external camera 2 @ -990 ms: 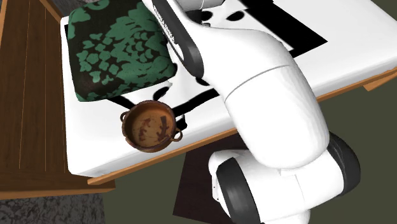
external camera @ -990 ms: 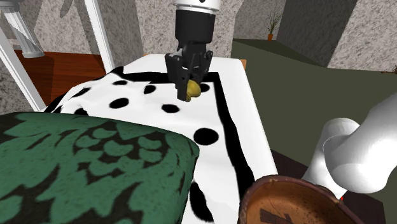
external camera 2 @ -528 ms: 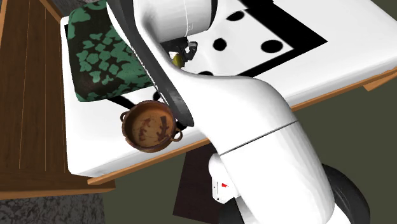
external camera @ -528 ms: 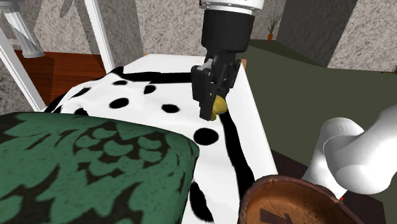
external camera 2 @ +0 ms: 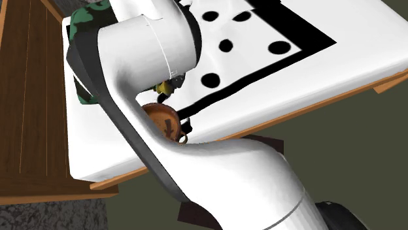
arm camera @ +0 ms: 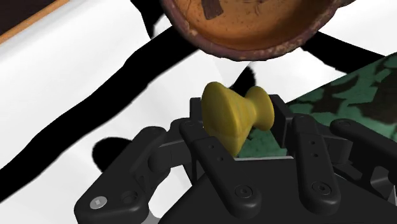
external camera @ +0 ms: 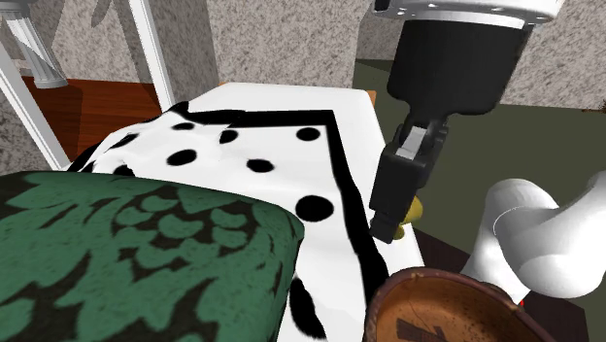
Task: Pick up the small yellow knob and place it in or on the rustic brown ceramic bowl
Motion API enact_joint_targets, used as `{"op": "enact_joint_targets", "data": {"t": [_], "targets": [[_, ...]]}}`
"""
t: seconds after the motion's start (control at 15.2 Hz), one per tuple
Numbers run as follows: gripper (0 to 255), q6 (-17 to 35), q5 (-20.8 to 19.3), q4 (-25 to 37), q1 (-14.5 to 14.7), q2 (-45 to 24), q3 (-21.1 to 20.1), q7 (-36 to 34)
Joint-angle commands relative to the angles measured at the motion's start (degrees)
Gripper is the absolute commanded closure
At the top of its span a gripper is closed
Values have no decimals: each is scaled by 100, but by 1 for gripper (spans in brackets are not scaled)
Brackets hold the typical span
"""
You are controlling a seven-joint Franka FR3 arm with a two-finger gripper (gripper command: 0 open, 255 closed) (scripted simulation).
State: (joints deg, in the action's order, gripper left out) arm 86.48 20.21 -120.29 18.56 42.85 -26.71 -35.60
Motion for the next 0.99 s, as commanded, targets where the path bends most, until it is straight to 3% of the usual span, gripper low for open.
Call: {"op": "enact_joint_targets", "data": {"t": [0.0,0.4,0.92], "targets": [[255,-126,140,-3,105,185,-129,-231],[255,-422,600,34,403,669,-588,-960],[255,59,778,-712,511,943,-736,-866]]}}
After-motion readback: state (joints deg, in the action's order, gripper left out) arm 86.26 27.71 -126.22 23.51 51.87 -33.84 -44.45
